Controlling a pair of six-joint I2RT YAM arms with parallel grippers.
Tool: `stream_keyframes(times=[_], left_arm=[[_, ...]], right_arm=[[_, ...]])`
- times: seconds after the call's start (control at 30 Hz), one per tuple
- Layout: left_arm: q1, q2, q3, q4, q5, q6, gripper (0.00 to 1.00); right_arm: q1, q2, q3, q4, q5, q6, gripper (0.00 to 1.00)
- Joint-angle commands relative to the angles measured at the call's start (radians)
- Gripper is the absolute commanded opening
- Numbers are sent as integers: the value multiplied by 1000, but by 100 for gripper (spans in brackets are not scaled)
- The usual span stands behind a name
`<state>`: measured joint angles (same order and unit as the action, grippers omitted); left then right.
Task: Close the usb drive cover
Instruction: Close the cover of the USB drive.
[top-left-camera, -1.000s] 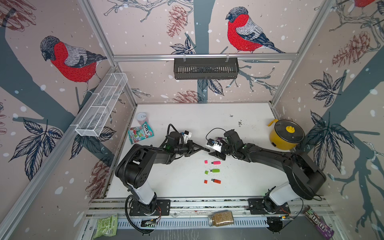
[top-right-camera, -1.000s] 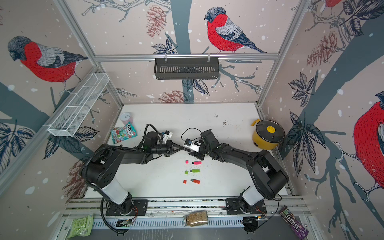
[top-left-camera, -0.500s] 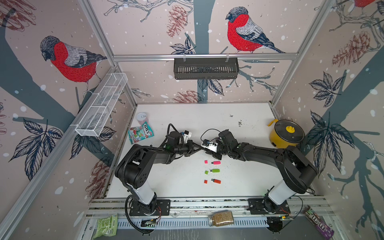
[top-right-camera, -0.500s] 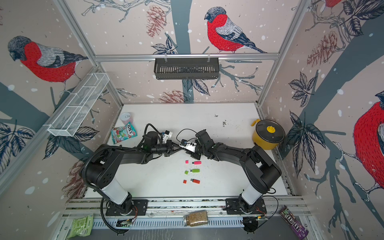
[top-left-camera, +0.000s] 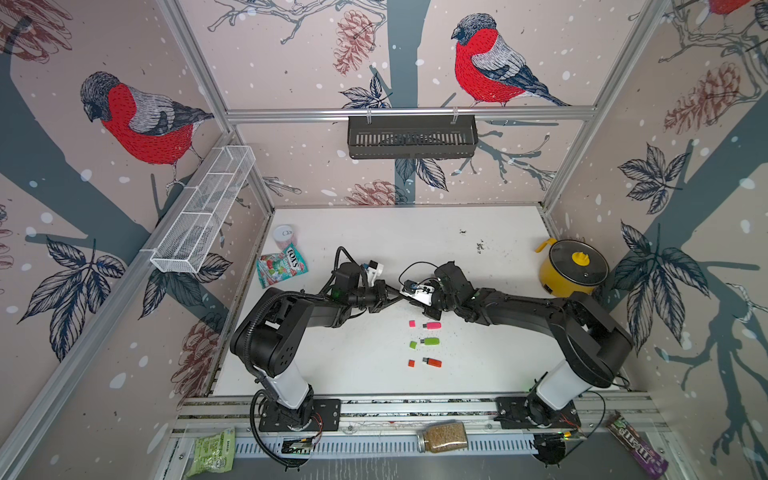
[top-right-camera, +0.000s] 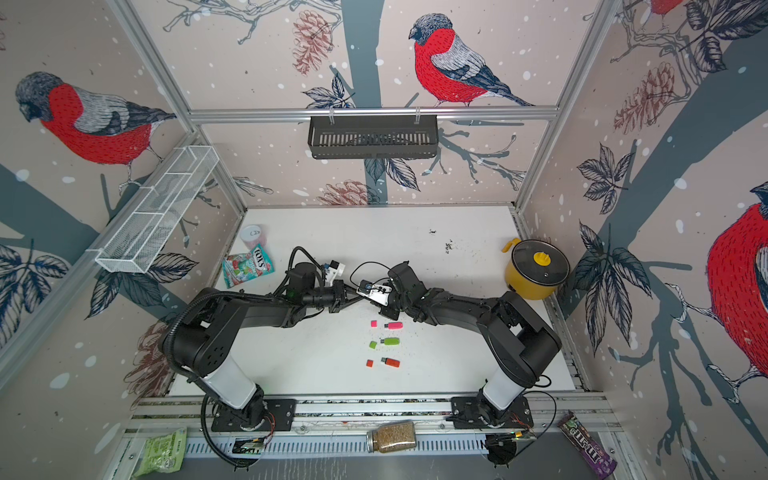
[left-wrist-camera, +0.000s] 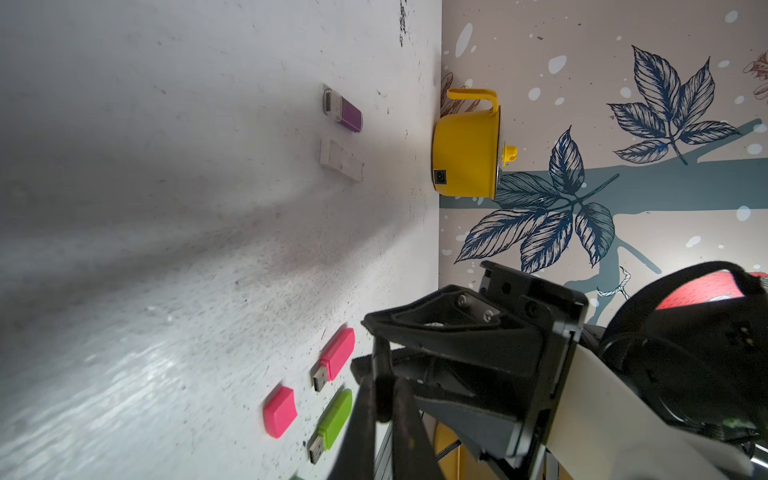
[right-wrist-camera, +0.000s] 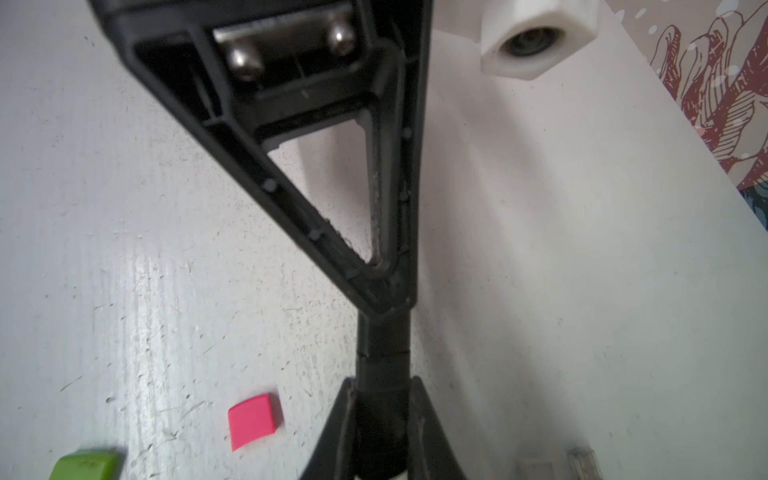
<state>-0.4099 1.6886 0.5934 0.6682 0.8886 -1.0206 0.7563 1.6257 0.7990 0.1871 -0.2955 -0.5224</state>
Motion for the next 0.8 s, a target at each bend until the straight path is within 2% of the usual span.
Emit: stream_keyframes(times=[0.0, 0.37, 0.77], left_arm=[[-12, 5, 6, 8, 21, 2, 3], [-29, 22, 11, 14, 23, 0, 3], [-27, -57, 33, -44, -17, 33, 8]], right_arm=[[8, -17, 2, 141, -54, 13, 9], [-8, -30, 10, 180, -106, 19, 8], [-39, -85, -55, -39, -30, -45, 10]])
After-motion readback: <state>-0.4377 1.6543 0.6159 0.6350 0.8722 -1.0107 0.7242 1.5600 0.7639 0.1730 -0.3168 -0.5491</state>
